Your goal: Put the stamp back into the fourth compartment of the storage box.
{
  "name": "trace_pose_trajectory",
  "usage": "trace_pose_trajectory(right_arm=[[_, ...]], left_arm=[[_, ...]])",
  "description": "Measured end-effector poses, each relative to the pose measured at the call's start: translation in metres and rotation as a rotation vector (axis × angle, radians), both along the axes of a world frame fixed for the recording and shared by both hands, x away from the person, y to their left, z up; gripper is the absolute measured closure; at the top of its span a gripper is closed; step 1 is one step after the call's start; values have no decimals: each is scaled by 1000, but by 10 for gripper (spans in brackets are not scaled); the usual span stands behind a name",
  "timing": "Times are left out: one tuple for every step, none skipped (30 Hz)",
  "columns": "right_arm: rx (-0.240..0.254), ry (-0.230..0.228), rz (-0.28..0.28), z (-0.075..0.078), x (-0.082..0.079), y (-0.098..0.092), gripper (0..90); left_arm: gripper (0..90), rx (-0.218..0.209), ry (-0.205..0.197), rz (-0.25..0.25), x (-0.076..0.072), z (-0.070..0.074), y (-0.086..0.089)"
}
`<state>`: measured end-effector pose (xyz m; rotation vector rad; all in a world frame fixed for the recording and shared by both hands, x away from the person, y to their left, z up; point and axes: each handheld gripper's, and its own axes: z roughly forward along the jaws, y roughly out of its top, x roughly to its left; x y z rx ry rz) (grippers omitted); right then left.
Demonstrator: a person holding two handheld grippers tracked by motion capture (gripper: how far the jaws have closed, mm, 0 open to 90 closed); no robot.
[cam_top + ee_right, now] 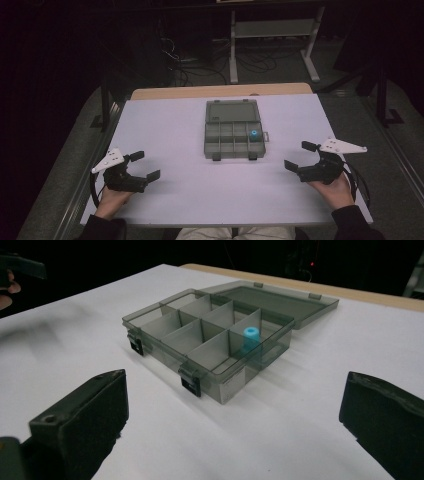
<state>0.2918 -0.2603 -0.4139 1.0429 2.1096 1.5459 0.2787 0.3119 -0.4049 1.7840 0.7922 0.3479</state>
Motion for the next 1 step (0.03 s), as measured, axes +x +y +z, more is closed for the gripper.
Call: trace_pose_trajectory(right_arm=[[2, -5, -1, 0, 0, -1, 0]], left_arm=[[0, 0, 0, 0, 0, 0, 0]])
